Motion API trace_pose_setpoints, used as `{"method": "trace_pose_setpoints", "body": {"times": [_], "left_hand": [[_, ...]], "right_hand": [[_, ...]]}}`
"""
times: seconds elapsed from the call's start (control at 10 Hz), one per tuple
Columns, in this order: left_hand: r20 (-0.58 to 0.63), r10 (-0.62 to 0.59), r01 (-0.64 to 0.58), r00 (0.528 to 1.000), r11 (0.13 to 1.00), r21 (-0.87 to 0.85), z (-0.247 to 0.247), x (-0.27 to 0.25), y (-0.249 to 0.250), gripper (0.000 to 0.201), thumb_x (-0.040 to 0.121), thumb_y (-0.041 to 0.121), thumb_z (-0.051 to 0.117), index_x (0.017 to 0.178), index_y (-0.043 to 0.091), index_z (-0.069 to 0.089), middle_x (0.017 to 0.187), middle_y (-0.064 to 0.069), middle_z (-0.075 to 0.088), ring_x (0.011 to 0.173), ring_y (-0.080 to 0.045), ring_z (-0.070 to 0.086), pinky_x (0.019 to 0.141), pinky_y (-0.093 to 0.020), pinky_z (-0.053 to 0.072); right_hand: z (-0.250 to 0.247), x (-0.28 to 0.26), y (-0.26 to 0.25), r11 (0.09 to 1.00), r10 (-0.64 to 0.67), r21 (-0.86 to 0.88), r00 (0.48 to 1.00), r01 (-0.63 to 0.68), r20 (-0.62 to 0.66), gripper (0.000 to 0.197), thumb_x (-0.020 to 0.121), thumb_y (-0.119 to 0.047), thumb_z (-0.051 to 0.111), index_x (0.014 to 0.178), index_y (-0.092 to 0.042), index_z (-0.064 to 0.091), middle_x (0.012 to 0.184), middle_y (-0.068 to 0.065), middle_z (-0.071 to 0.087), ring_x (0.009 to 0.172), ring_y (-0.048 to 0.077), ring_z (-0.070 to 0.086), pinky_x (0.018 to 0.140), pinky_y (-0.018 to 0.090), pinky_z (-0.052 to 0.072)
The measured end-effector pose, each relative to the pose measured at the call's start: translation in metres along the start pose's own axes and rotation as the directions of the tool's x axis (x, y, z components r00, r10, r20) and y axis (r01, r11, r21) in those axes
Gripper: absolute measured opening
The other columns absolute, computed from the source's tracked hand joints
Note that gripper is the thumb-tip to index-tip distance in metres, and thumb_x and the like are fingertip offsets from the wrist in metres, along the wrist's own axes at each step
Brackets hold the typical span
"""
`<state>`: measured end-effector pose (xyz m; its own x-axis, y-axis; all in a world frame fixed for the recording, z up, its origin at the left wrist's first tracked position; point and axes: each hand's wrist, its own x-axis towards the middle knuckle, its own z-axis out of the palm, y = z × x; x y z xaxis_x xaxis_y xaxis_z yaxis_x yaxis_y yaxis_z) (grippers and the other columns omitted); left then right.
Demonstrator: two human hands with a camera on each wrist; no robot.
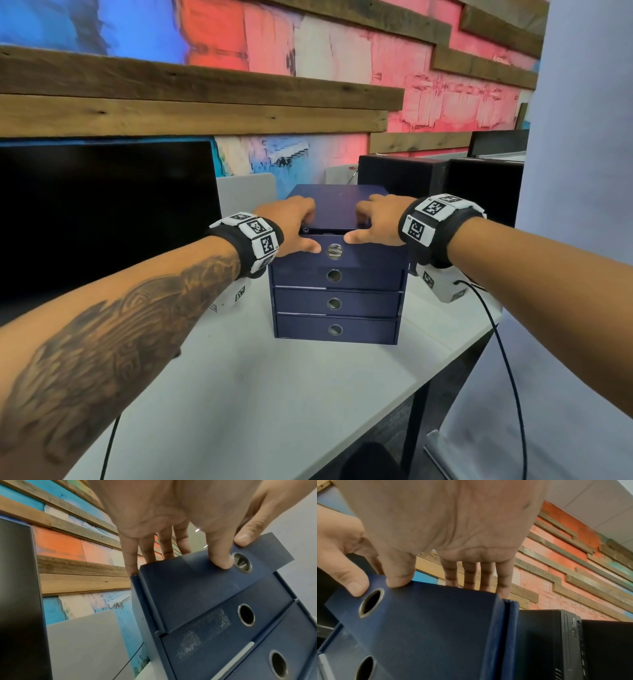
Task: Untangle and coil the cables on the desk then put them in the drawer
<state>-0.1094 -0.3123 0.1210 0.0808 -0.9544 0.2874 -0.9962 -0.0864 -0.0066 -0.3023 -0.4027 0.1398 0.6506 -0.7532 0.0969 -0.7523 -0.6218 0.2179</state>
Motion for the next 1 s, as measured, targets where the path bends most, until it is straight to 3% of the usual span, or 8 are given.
{"method": "trace_pose_setpoints", "body": {"times": [0.3, 0.4, 0.5, 0.6, 0.8, 0.9, 1.0], "left_hand": [[-0.003, 0.007, -0.007, 1.000, 0.999, 0.042, 0.004, -0.002, -0.005, 0.037, 0.080, 0.058, 0.072, 0.094, 0.025, 0.064, 0.109, 0.007, 0.056, 0.093, -0.021, 0.058, 0.081, -0.038, 0.052], [-0.066, -0.009, 0.011, 0.998, 1.000, 0.028, 0.005, 0.003, -0.004, 0.047, 0.080, 0.053, 0.075, 0.111, 0.024, 0.055, 0.111, 0.003, 0.061, 0.092, -0.024, 0.060, 0.078, -0.034, 0.050], [-0.036, 0.009, -0.003, 0.999, 0.988, 0.153, 0.008, 0.011, -0.001, 0.050, 0.086, 0.054, 0.067, 0.125, 0.025, 0.056, 0.121, 0.001, 0.058, 0.105, -0.027, 0.059, 0.087, -0.041, 0.052], [-0.011, -0.007, 0.009, 1.000, 0.979, 0.203, 0.007, 0.015, 0.002, 0.044, 0.089, 0.052, 0.065, 0.122, 0.024, 0.060, 0.115, 0.000, 0.056, 0.103, -0.027, 0.057, 0.086, -0.041, 0.052], [-0.019, 0.001, 0.002, 1.000, 0.987, 0.160, 0.007, 0.004, 0.000, 0.044, 0.092, 0.048, 0.062, 0.130, 0.027, 0.058, 0.119, -0.001, 0.055, 0.108, -0.027, 0.057, 0.089, -0.040, 0.050], [-0.008, -0.016, 0.016, 1.000, 1.000, -0.005, 0.008, -0.011, -0.011, 0.048, 0.095, 0.041, 0.061, 0.140, 0.027, 0.053, 0.140, 0.001, 0.053, 0.124, -0.026, 0.053, 0.104, -0.037, 0.044], [0.024, -0.138, 0.140, 0.990, 0.982, -0.125, -0.003, -0.032, -0.026, 0.047, 0.095, 0.038, 0.062, 0.139, 0.028, 0.053, 0.142, 0.000, 0.054, 0.124, -0.025, 0.054, 0.100, -0.031, 0.041]], "right_hand": [[0.001, 0.000, -0.004, 1.000, 0.007, -0.020, 1.000, -0.007, -0.027, 0.057, 0.090, -0.074, 0.047, 0.116, -0.024, 0.053, 0.113, 0.002, 0.048, 0.097, 0.024, 0.055, 0.077, 0.036, 0.045], [0.002, 0.002, -0.003, 0.999, -0.008, -0.044, 0.999, 0.005, -0.049, 0.055, 0.092, -0.069, 0.048, 0.118, -0.021, 0.053, 0.115, 0.005, 0.051, 0.094, 0.025, 0.054, 0.076, 0.038, 0.045], [0.006, 0.005, -0.006, 0.995, -0.030, -0.099, 0.996, 0.023, -0.078, 0.051, 0.092, -0.059, 0.057, 0.123, -0.019, 0.050, 0.117, 0.007, 0.052, 0.092, 0.026, 0.053, 0.080, 0.042, 0.051], [0.011, 0.007, -0.009, 0.991, -0.038, -0.128, 0.995, 0.026, -0.094, 0.052, 0.091, -0.053, 0.064, 0.127, -0.019, 0.048, 0.119, 0.008, 0.053, 0.104, 0.030, 0.057, 0.083, 0.043, 0.052], [0.014, 0.006, -0.006, 0.993, -0.030, -0.118, 0.992, 0.015, -0.126, 0.051, 0.090, -0.053, 0.064, 0.125, -0.019, 0.048, 0.117, 0.008, 0.053, 0.105, 0.031, 0.058, 0.073, 0.038, 0.045], [0.004, 0.010, -0.015, 0.997, -0.023, -0.070, 0.993, 0.015, -0.115, 0.045, 0.088, -0.053, 0.066, 0.113, -0.017, 0.054, 0.112, 0.007, 0.059, 0.096, 0.031, 0.061, 0.071, 0.035, 0.046], [-0.009, 0.013, -0.041, 0.997, -0.078, 0.008, 0.991, 0.080, -0.108, 0.036, 0.090, -0.052, 0.063, 0.093, -0.017, 0.055, 0.093, 0.005, 0.062, 0.083, 0.027, 0.059, 0.063, 0.031, 0.042]]}}
